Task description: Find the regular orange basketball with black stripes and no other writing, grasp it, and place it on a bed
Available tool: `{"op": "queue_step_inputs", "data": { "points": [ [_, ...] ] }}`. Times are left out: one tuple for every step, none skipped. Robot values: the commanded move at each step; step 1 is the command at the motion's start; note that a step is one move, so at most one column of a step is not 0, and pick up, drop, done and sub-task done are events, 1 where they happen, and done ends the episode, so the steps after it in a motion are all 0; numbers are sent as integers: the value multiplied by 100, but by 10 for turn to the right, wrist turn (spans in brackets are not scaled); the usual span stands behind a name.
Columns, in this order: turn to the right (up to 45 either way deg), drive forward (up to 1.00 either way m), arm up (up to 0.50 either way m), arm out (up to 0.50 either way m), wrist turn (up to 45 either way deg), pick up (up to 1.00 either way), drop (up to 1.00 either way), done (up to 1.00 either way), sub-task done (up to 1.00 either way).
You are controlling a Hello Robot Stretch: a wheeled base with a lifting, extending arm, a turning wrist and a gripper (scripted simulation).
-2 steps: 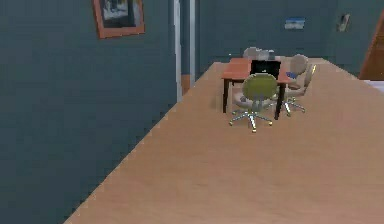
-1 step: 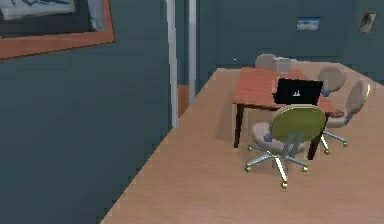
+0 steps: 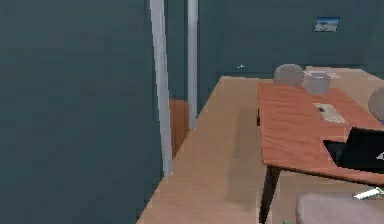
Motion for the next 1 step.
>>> {"op": "queue_step_inputs", "data": {
  "points": [
    [0,100,0,0,0,0,0,0,0]
  ]
}}
